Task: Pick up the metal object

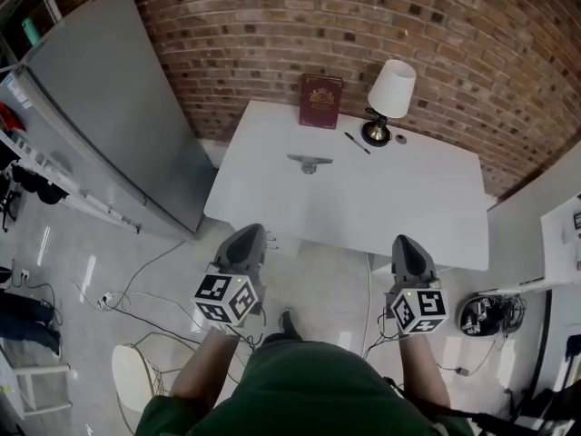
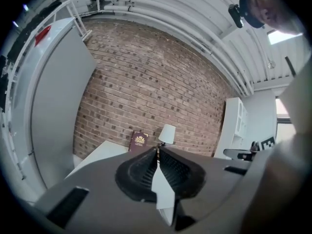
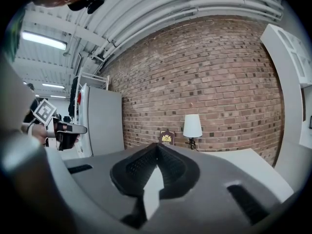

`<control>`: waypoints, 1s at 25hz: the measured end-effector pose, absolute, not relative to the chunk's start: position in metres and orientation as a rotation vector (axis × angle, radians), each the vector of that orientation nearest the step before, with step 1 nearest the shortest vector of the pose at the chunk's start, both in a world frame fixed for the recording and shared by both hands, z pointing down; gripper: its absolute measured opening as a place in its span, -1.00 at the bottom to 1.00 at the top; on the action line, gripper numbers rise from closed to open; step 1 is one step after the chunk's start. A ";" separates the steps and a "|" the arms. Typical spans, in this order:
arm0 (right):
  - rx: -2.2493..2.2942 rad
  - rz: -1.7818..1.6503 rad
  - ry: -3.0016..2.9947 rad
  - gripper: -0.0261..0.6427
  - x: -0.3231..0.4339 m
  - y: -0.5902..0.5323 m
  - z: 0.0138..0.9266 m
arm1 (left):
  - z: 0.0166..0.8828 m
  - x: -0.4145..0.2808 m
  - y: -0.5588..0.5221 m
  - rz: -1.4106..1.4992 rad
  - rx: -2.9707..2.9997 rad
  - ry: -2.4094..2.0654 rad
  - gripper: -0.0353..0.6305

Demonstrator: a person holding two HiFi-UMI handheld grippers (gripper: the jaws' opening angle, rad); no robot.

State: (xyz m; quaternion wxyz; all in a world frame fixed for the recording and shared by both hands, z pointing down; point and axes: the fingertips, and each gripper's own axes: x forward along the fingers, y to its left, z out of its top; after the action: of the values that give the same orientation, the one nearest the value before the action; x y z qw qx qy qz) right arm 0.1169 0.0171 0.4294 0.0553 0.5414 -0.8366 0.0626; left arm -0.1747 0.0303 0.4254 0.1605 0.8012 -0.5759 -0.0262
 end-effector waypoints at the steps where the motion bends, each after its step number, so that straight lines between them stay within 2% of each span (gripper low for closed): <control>1: 1.649 0.190 -2.530 -0.91 0.112 0.011 0.430 | 0.428 -0.181 0.024 -0.079 2.283 -1.631 -0.85; 8: 1.686 0.176 -2.454 -0.91 0.086 -0.017 0.430 | 0.445 -0.212 -0.015 -0.113 2.272 -1.529 -0.85; 13: 1.688 0.178 -2.402 -0.91 0.087 -0.024 0.435 | 0.474 -0.195 -0.027 -0.126 2.242 -1.384 -0.85; 25: 1.696 0.234 -2.475 -0.91 0.103 -0.090 0.445 | 0.534 -0.172 -0.083 -0.041 2.070 -1.385 -0.85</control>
State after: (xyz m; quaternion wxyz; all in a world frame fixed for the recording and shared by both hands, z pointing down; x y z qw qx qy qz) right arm 0.1034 -0.0904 0.4448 0.0660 0.5624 -0.8206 0.0776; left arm -0.1724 -0.0828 0.5345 0.3195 0.7875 -0.5268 -0.0156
